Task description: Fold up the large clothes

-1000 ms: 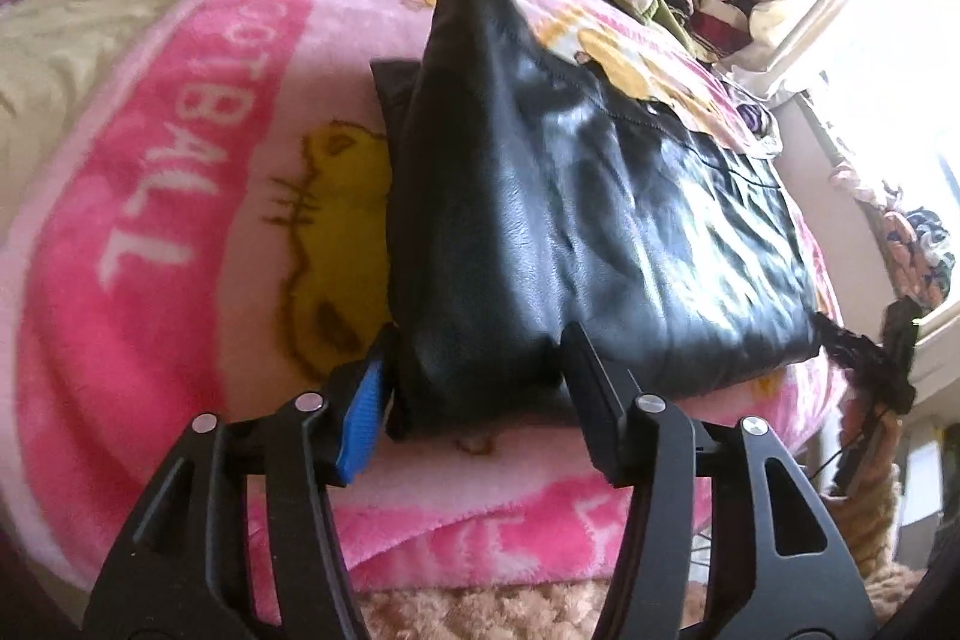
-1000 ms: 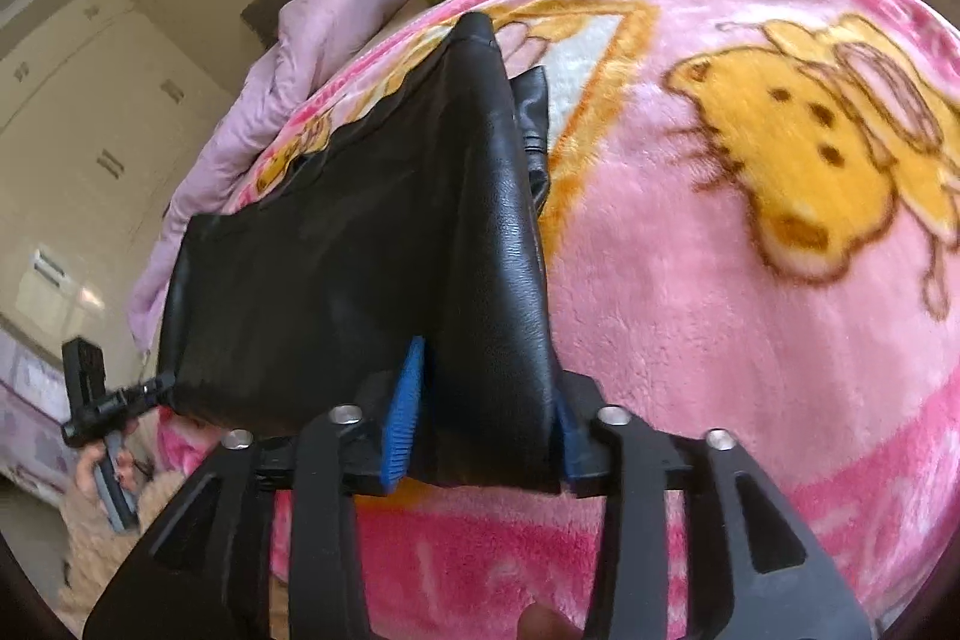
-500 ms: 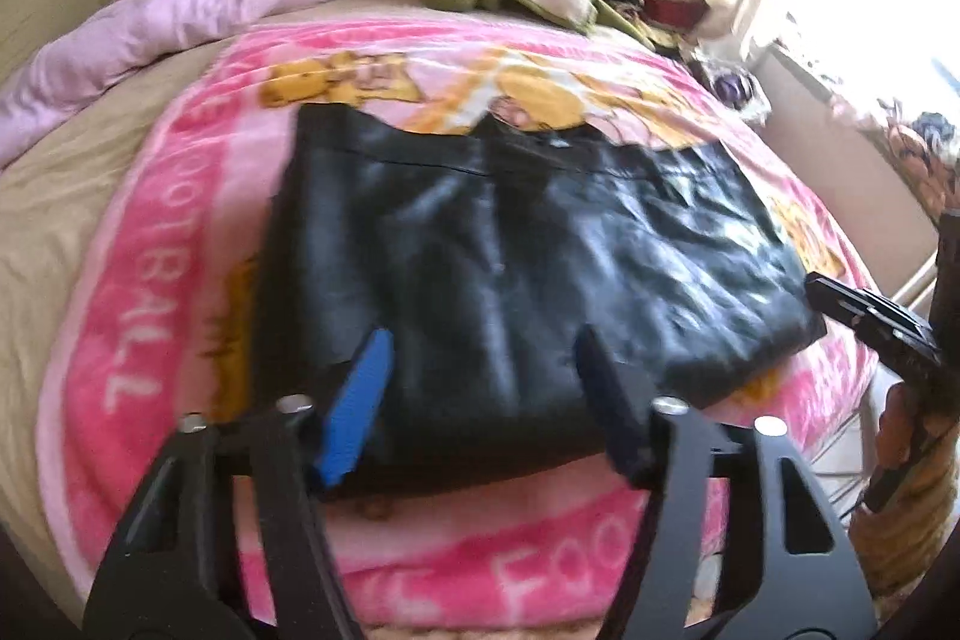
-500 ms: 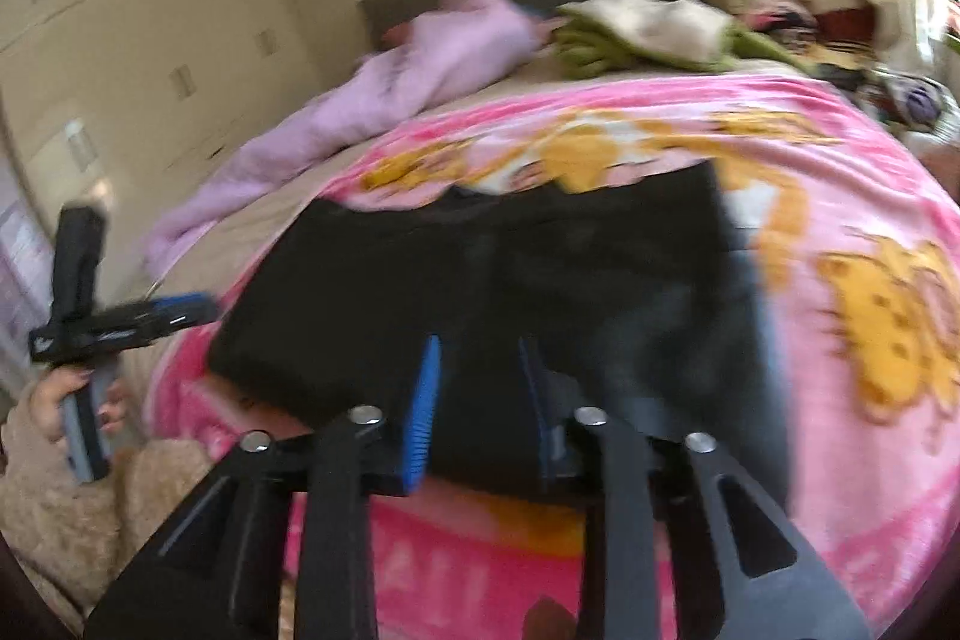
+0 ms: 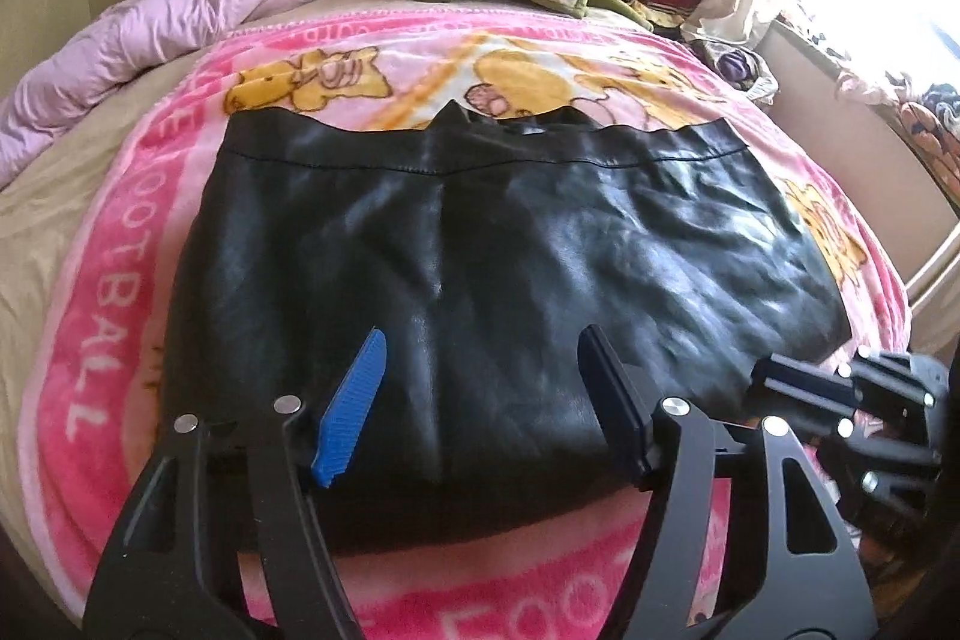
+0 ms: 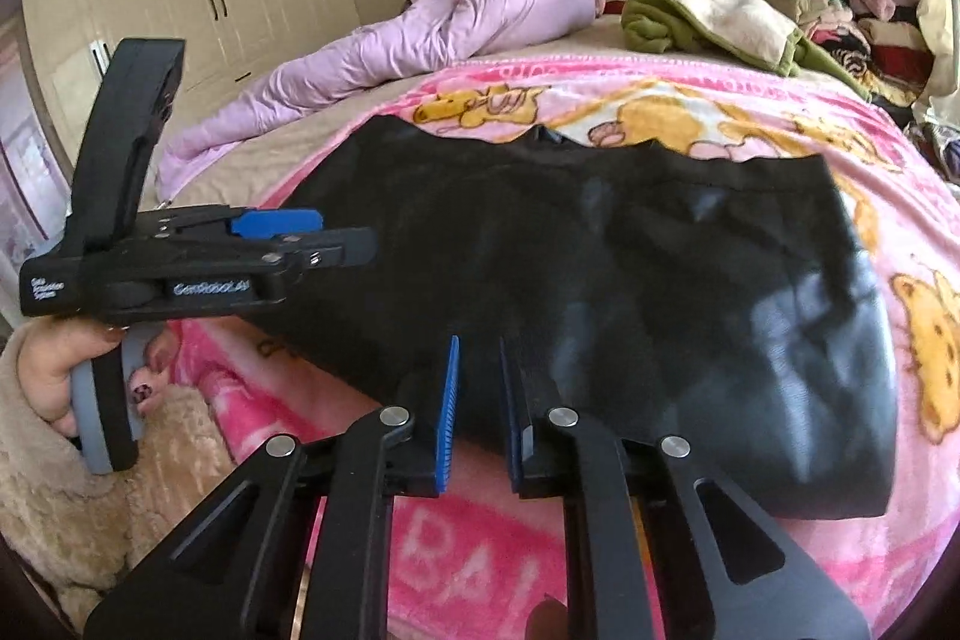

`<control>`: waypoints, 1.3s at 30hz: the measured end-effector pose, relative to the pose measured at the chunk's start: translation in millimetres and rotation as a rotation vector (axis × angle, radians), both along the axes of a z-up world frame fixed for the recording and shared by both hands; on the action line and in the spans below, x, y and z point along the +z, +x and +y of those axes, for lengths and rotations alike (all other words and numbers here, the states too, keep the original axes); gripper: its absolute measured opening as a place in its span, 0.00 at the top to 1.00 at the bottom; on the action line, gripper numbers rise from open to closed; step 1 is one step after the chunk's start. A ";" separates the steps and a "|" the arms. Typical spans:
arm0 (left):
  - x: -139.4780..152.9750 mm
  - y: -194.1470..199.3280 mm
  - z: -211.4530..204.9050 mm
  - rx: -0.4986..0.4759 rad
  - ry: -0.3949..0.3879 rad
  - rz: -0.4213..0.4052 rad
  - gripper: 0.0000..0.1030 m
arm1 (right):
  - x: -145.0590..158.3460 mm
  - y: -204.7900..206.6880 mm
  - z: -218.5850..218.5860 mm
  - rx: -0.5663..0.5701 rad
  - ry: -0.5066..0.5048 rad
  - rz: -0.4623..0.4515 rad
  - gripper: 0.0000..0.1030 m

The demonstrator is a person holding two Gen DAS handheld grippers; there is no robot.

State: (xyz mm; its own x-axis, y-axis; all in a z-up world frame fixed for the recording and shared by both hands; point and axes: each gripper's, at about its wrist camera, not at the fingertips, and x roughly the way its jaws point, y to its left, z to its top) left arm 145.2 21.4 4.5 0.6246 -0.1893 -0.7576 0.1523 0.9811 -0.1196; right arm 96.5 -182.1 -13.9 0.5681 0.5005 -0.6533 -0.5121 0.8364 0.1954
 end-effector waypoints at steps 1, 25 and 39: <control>-1.7 3.1 -0.4 0.002 -0.001 0.004 0.43 | -2.8 -1.3 2.3 0.001 -0.006 0.003 0.88; -48.7 31.7 -14.9 0.016 0.076 0.012 0.43 | 10.9 84.0 -8.4 -0.059 0.038 0.050 0.87; -40.1 24.3 -13.4 0.008 0.039 -0.024 0.42 | -57.0 220.6 29.6 -0.139 -0.070 0.285 0.89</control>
State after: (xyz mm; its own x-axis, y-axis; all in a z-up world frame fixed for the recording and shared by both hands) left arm 169.5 8.0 -35.6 0.6439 -0.1552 -0.7492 0.1469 0.9861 -0.0780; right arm 317.1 -152.5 -70.9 0.4171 0.3788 -0.8262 -0.3247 0.9111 0.2539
